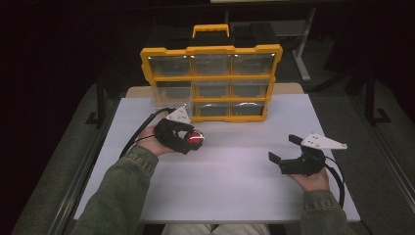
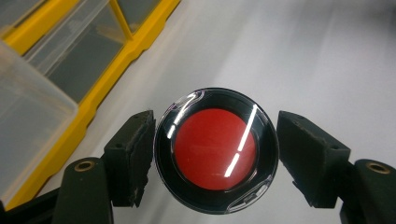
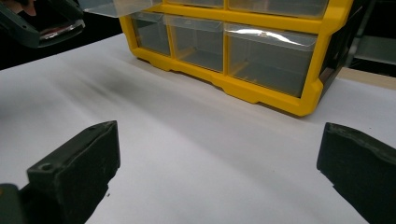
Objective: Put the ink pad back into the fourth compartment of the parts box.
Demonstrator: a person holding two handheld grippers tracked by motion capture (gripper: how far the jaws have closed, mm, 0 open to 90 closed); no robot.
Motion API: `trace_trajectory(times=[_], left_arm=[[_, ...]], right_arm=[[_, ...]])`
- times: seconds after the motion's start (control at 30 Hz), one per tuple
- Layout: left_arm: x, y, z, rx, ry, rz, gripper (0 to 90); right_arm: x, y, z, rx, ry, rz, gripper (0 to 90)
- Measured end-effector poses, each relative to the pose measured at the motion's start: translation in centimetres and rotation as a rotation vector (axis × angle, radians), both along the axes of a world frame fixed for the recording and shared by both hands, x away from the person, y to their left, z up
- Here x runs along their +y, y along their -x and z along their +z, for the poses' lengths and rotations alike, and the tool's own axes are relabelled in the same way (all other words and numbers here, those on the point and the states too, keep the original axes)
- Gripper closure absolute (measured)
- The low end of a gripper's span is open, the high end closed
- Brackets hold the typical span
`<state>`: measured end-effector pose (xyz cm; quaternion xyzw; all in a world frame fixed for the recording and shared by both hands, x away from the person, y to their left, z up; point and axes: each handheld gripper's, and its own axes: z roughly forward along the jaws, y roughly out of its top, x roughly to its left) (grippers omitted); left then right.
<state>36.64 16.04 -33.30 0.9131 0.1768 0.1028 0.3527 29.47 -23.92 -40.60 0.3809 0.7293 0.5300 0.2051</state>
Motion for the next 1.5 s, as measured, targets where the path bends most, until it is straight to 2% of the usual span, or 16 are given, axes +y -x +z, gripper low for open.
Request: trace_trajectory(times=[0.17,0.43,0.77,1.0,1.1,1.3,1.5], left_arm=[[0.6,-0.1,0.6,-0.006,0.011,0.010,29.6],[1.2,-0.2,1.5,-0.015,-0.004,0.015,29.6],[1.9,-0.1,2.9,-0.030,0.002,0.024,29.6],[2.3,-0.2,4.2,-0.049,-0.008,0.033,29.6],[2.3,-0.2,4.8,-0.059,-0.029,0.029,29.6],[2.3,-0.4,5.8,-0.074,-0.029,0.033,29.6],[2.7,-0.8,7.0,-0.098,-0.005,0.048,29.6]], right_arm=[[0.0,0.0,0.0,-0.002,0.000,0.000,0.0],[0.0,0.0,0.0,0.001,-0.001,0.000,0.0],[0.0,0.0,0.0,-0.001,-0.001,0.000,0.0],[0.0,0.0,0.0,-0.001,-0.002,0.002,0.0],[0.0,0.1,0.0,-0.001,-0.002,0.003,0.0],[0.0,0.0,0.0,-0.001,-0.001,0.004,0.0],[0.0,0.0,0.0,0.001,-0.002,0.005,0.0]])
